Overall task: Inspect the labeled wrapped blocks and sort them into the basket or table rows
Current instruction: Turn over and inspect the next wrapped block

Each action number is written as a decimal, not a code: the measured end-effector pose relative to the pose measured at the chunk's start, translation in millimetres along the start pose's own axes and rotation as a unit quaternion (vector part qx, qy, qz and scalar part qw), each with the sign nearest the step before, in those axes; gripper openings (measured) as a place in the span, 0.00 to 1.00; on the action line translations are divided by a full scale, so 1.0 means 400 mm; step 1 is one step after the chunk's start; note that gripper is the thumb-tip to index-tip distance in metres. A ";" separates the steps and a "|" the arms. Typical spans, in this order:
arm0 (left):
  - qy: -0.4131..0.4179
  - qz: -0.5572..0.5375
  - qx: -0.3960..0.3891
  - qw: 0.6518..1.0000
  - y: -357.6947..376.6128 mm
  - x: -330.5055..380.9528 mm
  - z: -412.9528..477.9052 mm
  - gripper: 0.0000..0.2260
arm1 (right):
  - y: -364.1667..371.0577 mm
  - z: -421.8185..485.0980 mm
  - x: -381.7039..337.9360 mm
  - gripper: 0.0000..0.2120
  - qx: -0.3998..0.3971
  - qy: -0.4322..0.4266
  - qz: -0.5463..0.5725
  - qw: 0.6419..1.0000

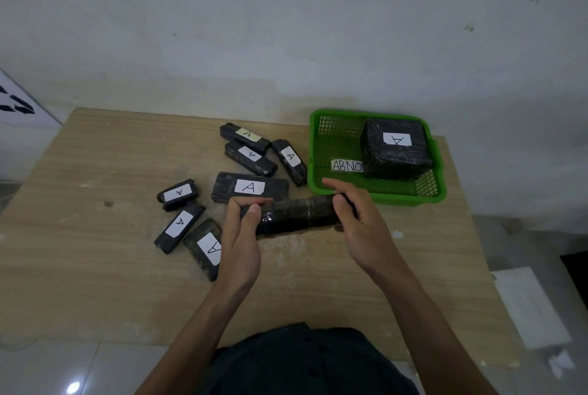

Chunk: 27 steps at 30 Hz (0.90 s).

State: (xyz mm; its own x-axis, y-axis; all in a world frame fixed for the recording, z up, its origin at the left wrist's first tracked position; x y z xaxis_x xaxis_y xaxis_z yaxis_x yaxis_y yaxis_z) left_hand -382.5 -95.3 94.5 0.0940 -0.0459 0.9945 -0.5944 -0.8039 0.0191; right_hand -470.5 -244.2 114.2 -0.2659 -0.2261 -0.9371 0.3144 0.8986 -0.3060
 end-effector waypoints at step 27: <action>-0.050 -0.113 -0.048 0.991 0.095 0.069 0.031 0.11 | 0.099 0.012 -0.045 0.09 -0.018 -0.089 0.202 0.975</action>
State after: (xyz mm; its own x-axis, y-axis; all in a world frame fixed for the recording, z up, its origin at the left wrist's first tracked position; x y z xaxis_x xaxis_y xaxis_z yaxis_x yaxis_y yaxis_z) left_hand -392.8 -134.5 121.5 0.3091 0.0661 0.9487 -0.6220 -0.7406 0.2542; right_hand -448.8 -206.5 118.3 0.0358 0.0896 -0.9953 0.3286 0.9395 0.0964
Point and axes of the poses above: each hand's wrist, its own z-axis towards the middle knuckle, its own y-axis out of the palm, x = y × z, the point moved 1 cm from there along z, towards the middle knuckle, and after that the axes turned 15 degrees about -x, right-handed, at the moved point
